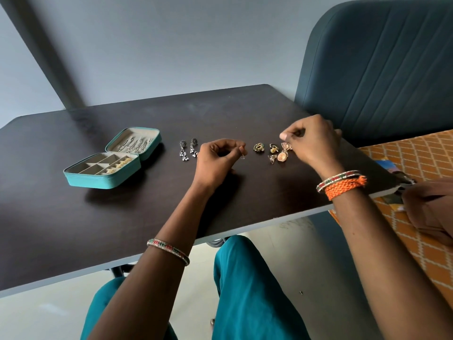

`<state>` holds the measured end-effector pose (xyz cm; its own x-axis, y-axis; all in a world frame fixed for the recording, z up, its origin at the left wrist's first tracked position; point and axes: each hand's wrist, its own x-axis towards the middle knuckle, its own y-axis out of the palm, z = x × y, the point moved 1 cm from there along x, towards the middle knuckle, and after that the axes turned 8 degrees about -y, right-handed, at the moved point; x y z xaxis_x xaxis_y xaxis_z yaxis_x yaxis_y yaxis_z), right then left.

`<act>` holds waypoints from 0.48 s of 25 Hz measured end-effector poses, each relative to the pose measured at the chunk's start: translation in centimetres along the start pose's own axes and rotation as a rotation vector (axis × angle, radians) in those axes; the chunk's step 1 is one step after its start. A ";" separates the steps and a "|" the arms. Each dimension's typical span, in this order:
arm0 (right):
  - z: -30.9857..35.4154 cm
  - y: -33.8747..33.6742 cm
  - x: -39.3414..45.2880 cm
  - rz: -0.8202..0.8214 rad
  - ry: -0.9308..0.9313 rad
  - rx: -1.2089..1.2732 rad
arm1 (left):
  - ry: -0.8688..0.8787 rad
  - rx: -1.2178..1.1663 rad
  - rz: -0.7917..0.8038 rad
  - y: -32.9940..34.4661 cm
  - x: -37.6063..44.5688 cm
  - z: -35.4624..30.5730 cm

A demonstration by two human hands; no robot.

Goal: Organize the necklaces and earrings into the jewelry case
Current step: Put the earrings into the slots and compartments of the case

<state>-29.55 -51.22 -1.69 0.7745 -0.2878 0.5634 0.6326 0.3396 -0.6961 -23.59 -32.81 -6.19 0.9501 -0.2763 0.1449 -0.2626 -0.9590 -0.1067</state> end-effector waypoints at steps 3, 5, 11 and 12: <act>0.0 0.9 -0.5 0.125 0.005 -0.149 | -0.006 0.014 0.006 0.0 -0.1 -0.1; -0.1 1.9 -0.6 0.175 0.023 -0.176 | -0.008 0.018 0.011 -0.1 -0.1 -0.2; 0.5 3.1 -0.5 0.227 0.064 -0.212 | -0.007 0.036 0.024 0.0 -0.1 -0.2; 0.7 3.1 -0.4 0.240 0.059 -0.203 | -0.009 0.036 0.024 0.0 -0.1 -0.3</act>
<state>-27.93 -49.42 -3.75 0.8957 -0.2744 0.3500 0.4128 0.2202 -0.8838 -23.70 -32.82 -5.96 0.9452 -0.2980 0.1335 -0.2788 -0.9493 -0.1453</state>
